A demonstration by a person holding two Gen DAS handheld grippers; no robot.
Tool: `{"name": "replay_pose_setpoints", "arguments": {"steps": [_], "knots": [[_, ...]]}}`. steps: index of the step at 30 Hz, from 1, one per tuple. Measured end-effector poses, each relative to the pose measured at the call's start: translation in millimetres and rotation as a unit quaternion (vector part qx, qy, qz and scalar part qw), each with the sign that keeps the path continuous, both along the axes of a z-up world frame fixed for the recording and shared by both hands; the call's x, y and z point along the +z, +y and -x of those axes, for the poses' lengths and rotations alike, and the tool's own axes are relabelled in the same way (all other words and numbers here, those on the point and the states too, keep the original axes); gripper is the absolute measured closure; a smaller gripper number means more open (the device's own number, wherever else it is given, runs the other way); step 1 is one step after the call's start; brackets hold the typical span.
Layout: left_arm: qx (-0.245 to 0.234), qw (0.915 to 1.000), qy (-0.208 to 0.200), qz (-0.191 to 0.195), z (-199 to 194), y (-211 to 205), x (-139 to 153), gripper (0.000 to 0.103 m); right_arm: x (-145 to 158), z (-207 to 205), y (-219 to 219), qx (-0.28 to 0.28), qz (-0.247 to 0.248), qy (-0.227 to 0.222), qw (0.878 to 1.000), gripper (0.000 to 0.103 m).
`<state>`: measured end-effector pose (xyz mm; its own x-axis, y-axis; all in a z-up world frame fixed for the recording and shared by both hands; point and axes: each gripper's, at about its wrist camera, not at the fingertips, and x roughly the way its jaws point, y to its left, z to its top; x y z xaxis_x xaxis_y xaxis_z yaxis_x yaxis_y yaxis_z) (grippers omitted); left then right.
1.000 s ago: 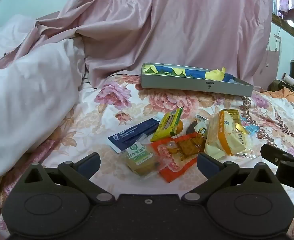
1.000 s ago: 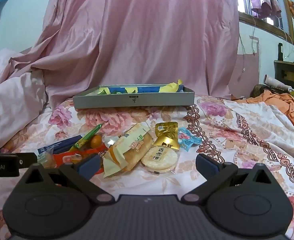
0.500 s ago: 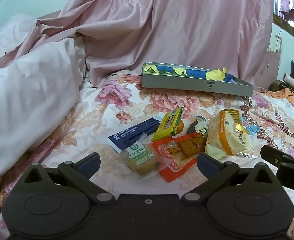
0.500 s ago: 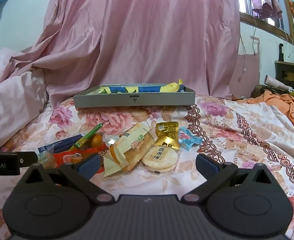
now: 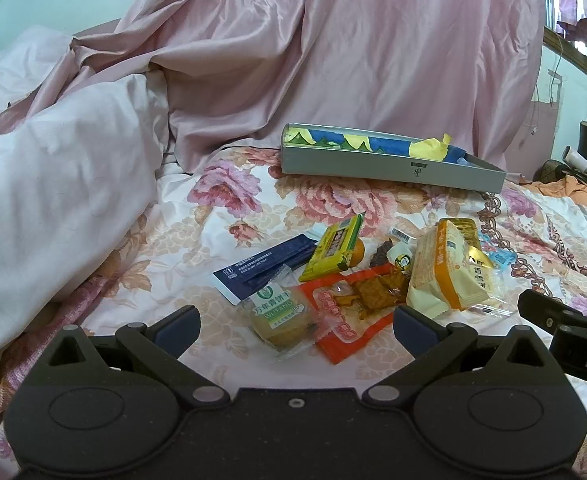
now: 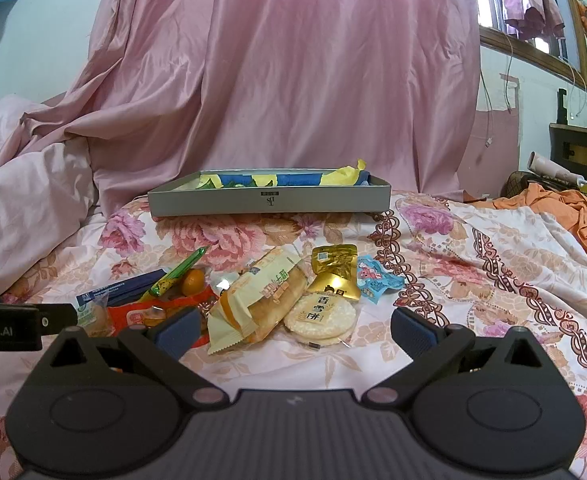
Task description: Organize snacks
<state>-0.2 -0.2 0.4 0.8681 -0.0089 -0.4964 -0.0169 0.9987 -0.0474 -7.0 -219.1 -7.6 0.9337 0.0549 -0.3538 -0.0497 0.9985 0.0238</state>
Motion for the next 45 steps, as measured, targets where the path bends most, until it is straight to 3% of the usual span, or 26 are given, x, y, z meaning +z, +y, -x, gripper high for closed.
{"name": "replay_pose_setpoints", "arguments": {"steps": [36, 45], "knots": [[-0.006, 0.9999, 0.011, 0.008, 0.3, -7.2, -3.1, 0.001, 1.6, 2.2, 1.8, 0.006, 0.003, -0.005, 1.0, 0.0], [0.002, 0.9993, 0.033, 0.017, -11.0, 2.2, -7.0, 0.001, -0.2, -5.1, 7.7, 0.028, 0.006, 0.026, 0.999, 0.0]]}}
